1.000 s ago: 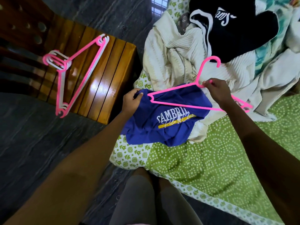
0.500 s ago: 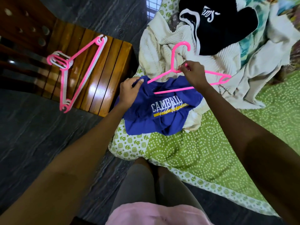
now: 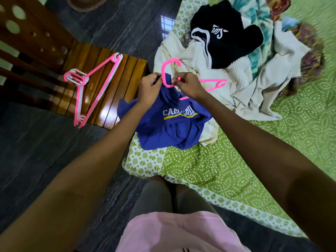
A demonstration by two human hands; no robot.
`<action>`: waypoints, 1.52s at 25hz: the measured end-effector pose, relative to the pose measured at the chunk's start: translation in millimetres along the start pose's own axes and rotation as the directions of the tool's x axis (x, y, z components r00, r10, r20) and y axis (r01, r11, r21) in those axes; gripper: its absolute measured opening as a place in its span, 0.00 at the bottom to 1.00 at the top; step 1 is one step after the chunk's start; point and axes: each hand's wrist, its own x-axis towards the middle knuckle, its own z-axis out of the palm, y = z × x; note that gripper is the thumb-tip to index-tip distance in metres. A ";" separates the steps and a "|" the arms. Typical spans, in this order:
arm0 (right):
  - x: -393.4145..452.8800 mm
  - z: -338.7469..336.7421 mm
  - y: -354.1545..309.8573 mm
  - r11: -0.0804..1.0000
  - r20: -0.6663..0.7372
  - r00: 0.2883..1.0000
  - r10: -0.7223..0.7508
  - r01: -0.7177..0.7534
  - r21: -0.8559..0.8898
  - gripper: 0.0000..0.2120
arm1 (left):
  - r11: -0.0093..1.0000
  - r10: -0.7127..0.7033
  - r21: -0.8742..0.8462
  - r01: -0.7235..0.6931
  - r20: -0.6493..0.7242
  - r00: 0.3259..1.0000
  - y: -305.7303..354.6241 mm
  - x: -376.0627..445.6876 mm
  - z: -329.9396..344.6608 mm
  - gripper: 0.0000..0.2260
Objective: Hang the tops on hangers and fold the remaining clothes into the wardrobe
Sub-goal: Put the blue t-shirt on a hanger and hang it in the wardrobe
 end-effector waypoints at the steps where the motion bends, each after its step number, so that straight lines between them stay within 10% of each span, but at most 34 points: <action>1: -1.5 -0.3 -2.0 0.999 -0.022 1.000 0.011 -0.011 0.031 0.11 | 0.998 -0.062 -0.029 0.063 0.031 0.998 6.5 0.0 -3.3 0.08; 7: -17.3 -0.5 -24.1 0.974 0.029 1.000 -0.008 0.002 0.229 0.09 | 0.955 -0.154 0.259 0.142 0.030 0.988 28.5 -14.3 -1.8 0.19; 11: -41.1 -9.4 -15.3 0.961 -0.172 0.959 -0.226 0.191 -0.200 0.11 | 0.965 -0.206 0.152 0.215 -0.075 0.976 32.7 -19.6 -4.3 0.20; 15: -86.9 -5.8 10.5 0.734 -0.444 0.706 -0.551 0.158 -0.660 0.04 | 0.959 -0.271 0.046 0.281 -0.163 0.949 31.2 -21.8 -19.8 0.21; 19: -111.3 27.8 39.8 0.977 -0.303 0.953 -0.032 -0.035 -0.212 0.05 | 0.930 -0.366 -0.146 0.339 -0.259 0.894 30.1 -25.0 -34.9 0.19; 21: -102.5 36.9 42.5 0.975 -0.269 0.939 0.216 -0.222 0.007 0.08 | 0.920 -0.387 -0.181 0.348 -0.274 0.880 29.9 -28.2 -41.8 0.18; 25: -74.2 44.9 6.6 0.952 0.020 0.989 0.146 -0.146 0.268 0.16 | 0.931 -0.363 -0.147 0.335 -0.244 0.899 23.7 -35.3 -52.3 0.18; 28: -62.3 47.4 -1.4 0.957 0.234 0.949 0.210 -0.150 -0.249 0.17 | 0.934 -0.350 -0.173 0.314 -0.253 0.902 21.8 -37.4 -58.7 0.18; 32: -56.5 34.9 26.0 0.642 0.236 0.929 0.286 -0.003 -0.767 0.20 | 0.957 -0.287 -0.124 0.263 -0.250 0.925 25.2 -41.8 -67.8 0.19; 35: -59.8 25.8 34.4 0.911 -0.016 0.977 0.211 -0.202 -0.359 0.11 | 0.978 -0.204 0.002 0.211 -0.247 0.947 26.8 -48.1 -66.6 0.20; 38: -68.8 1.3 24.1 0.945 -0.331 0.888 0.318 -0.268 0.188 0.02 | 0.978 -0.129 0.132 0.163 -0.235 0.963 26.6 -55.2 -66.5 0.20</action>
